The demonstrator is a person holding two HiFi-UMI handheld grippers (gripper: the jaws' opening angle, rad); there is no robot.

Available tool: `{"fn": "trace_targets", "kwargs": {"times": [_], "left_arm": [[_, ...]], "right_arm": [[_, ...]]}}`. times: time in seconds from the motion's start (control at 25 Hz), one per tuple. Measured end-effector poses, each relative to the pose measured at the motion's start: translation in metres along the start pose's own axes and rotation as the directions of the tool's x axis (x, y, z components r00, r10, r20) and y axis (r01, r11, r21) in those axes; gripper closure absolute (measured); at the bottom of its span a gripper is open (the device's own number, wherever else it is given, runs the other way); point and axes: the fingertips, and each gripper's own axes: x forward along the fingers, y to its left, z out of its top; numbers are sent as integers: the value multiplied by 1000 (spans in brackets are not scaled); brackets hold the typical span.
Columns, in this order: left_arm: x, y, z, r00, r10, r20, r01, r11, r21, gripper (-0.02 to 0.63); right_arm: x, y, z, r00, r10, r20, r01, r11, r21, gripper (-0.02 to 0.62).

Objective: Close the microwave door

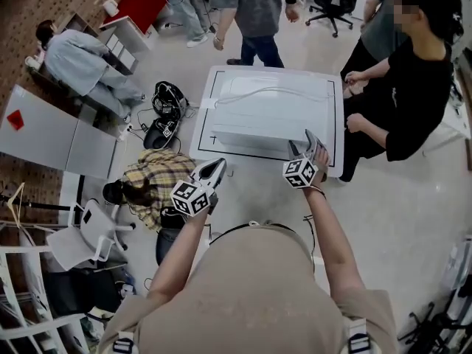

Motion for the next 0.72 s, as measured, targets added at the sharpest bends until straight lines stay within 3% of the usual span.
{"fn": "trace_targets", "kwargs": {"times": [0.2, 0.4, 0.72], "left_arm": [[-3, -2, 1, 1000, -6, 6, 6, 1000, -2, 600], [1, -4, -3, 999, -33, -1, 33, 999, -4, 600], [21, -30, 28, 992, -117, 38, 116, 993, 23, 600]], "right_arm": [[-5, -3, -1, 1000, -4, 2, 4, 999, 48, 291], [-28, -8, 12, 998, -13, 67, 3, 989, 145, 293], [-99, -54, 49, 976, -13, 219, -70, 927, 368, 295]]}}
